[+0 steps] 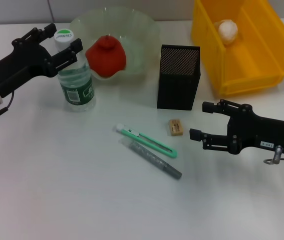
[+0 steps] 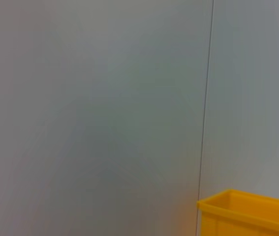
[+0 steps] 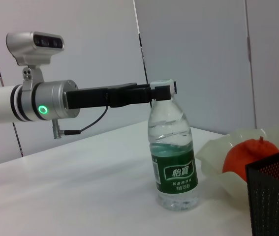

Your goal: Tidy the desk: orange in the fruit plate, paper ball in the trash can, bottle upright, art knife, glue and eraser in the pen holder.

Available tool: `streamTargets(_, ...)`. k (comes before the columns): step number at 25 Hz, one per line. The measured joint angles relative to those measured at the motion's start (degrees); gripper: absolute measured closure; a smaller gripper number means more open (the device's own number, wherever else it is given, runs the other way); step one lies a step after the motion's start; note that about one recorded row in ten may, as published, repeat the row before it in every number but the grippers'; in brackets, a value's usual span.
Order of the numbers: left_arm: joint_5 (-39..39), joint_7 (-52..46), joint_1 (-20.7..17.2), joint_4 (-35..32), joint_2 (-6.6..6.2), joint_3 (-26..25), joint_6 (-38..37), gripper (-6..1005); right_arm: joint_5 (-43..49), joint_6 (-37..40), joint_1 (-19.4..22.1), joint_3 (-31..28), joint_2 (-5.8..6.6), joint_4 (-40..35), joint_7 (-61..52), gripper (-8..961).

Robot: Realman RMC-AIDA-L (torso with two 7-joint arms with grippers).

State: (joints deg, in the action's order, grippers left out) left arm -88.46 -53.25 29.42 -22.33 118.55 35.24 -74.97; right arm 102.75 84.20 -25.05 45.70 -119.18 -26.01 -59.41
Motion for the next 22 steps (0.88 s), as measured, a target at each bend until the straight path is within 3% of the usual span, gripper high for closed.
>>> streamTargets(5, 2.61, 0.14, -0.75, 0.0, 0.01, 0.01, -3.39, 223, 0.0, 0.0, 0.0, 0.0, 0.0, 0.0, -0.01, 119)
streamTargets(13, 11.64, -6.9, -3.84, -2.35, -0.87, 0.0, -16.71, 209, 0.0, 0.0, 0.0, 0.0, 0.0, -0.07, -0.07, 119)
streamTargets(22, 7.3, -16.07, -6.5, -3.81, -5.09, 2.45, -31.28, 211, 0.0, -0.05, -0.28, -0.08, 0.08, -0.24, -0.25, 119)
